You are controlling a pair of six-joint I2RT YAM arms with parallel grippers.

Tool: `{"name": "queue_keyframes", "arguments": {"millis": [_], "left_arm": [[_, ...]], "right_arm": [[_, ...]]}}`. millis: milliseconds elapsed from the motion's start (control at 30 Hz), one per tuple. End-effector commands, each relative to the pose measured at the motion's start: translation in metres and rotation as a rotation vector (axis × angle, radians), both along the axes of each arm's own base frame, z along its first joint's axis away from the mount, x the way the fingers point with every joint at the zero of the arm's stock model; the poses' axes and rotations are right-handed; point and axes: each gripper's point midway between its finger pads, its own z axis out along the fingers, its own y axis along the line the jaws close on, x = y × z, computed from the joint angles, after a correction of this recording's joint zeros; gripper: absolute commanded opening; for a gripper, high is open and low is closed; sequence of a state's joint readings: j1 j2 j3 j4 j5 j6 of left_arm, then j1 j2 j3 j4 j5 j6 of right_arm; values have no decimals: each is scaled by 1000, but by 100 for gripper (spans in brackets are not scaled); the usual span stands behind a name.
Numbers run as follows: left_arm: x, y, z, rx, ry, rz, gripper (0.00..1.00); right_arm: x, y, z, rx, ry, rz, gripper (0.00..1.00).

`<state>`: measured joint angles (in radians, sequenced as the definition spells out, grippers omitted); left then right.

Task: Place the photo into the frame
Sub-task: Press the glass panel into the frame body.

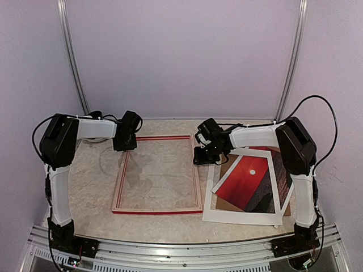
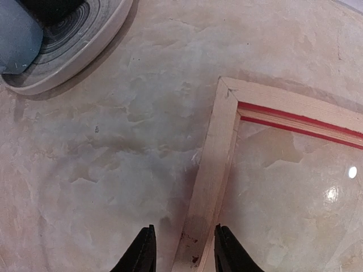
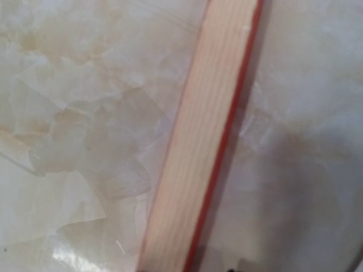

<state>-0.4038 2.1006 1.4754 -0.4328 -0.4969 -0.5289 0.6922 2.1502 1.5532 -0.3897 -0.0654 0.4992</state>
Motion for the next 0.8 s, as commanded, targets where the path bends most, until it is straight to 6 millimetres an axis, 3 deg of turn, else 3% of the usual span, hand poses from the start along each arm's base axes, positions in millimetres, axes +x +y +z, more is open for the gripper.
{"name": "queue_keyframes", "arguments": {"millis": [0, 267, 767], "left_arm": [[6, 17, -5, 80, 19, 20, 36], [13, 19, -24, 84, 39, 18, 35], [21, 6, -10, -4, -10, -28, 35]], "right_arm": [[-3, 3, -13, -23, 12, -1, 33], [-3, 2, -13, -25, 13, -4, 33], [-3, 2, -14, -28, 16, -7, 33]]}}
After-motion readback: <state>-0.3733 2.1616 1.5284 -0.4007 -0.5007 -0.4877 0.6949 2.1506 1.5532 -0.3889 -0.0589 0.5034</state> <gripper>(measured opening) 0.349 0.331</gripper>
